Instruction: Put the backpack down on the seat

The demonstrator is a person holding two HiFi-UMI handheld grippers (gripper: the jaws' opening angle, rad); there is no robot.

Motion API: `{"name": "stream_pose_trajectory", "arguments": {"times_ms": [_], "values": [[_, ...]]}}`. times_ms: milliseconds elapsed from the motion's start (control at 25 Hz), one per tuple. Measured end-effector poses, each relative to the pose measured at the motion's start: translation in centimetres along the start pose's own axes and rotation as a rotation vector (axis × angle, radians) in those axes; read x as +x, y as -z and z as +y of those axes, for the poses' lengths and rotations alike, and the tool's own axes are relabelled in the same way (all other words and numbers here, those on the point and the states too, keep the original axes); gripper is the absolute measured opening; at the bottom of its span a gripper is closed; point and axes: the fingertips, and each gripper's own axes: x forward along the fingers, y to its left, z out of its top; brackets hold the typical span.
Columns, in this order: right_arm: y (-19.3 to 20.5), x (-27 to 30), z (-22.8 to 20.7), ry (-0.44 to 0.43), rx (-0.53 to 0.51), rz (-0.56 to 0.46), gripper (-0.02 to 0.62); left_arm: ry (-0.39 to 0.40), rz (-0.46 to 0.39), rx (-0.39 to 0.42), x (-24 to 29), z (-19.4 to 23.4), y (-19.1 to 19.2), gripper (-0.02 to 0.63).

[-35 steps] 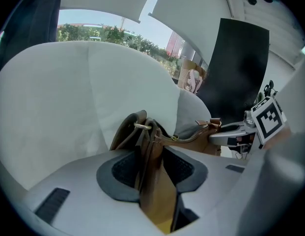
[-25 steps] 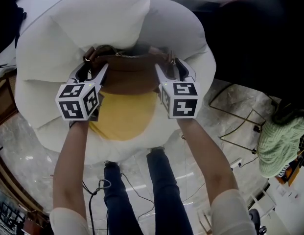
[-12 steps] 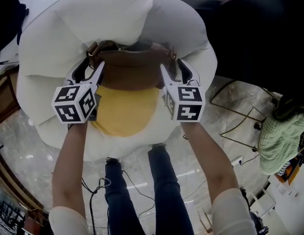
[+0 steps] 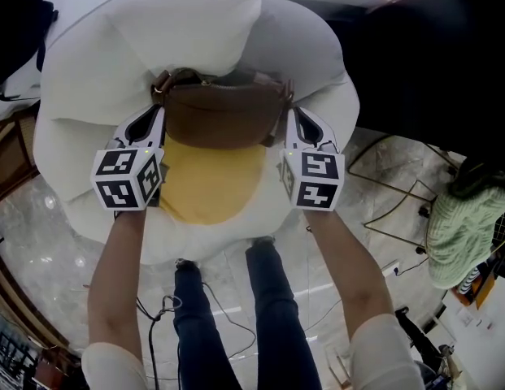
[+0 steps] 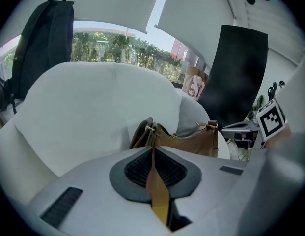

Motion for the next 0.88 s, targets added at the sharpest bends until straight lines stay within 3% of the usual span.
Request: {"name": "stream_pose_trajectory", "arguments": {"times_ms": [600, 880], "values": [[-1.3, -6.1, 4.0, -0.076, 0.004, -0.017, 0.031, 0.074, -0.003, 0.014, -5.7, -3.9, -0.4, 0.04], [-3.1, -10.4, 5.1, -0.093, 0.055, -0.027, 0.031, 0.081, -0.004, -0.002, -9.8, -5.3, -1.3, 0.04]]}}
